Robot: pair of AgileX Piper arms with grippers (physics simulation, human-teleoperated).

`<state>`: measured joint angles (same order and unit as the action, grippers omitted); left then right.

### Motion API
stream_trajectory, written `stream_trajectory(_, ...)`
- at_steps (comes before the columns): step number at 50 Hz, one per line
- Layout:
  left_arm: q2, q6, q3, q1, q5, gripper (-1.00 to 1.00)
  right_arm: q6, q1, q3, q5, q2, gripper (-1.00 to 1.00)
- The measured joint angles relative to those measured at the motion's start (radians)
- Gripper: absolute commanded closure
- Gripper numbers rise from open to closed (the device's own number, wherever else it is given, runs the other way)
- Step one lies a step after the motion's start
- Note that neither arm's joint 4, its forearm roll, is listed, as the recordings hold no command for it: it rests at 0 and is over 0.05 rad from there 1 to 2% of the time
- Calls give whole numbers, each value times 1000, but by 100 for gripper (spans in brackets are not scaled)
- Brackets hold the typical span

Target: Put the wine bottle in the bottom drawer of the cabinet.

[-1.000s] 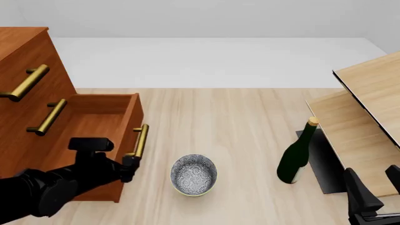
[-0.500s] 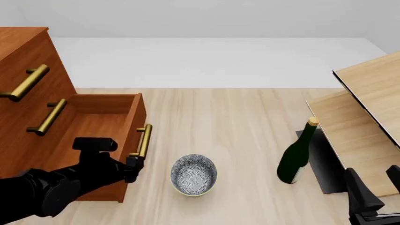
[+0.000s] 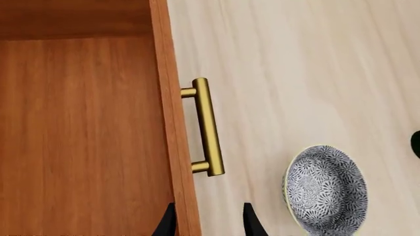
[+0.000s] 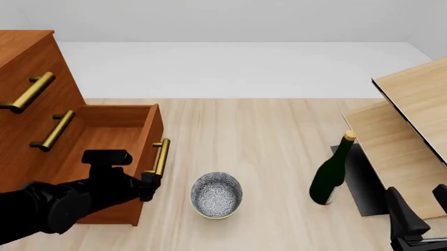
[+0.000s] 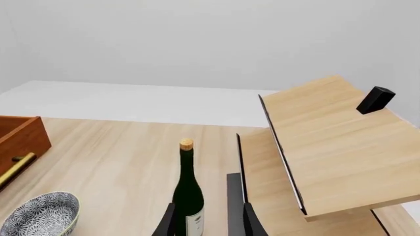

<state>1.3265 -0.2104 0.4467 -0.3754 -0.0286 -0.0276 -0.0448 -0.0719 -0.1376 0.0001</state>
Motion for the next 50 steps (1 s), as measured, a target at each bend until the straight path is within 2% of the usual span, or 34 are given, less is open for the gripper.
stream_trajectory(5, -4, -10, 21, 1, 50, -100, 0, -1, 1, 1, 0, -100)
stream_trajectory(21, -169, -91, 49, -20, 208, -100, 2, -3, 3, 5, 0, -100)
stream_trajectory(33, -283, -21, 166, -90, 281, -100, 4, -5, 3, 8, 0, -100)
stream_trajectory(50, -346, 9, 289, -146, 341, -100, 4, -5, -2, 9, 0, -100)
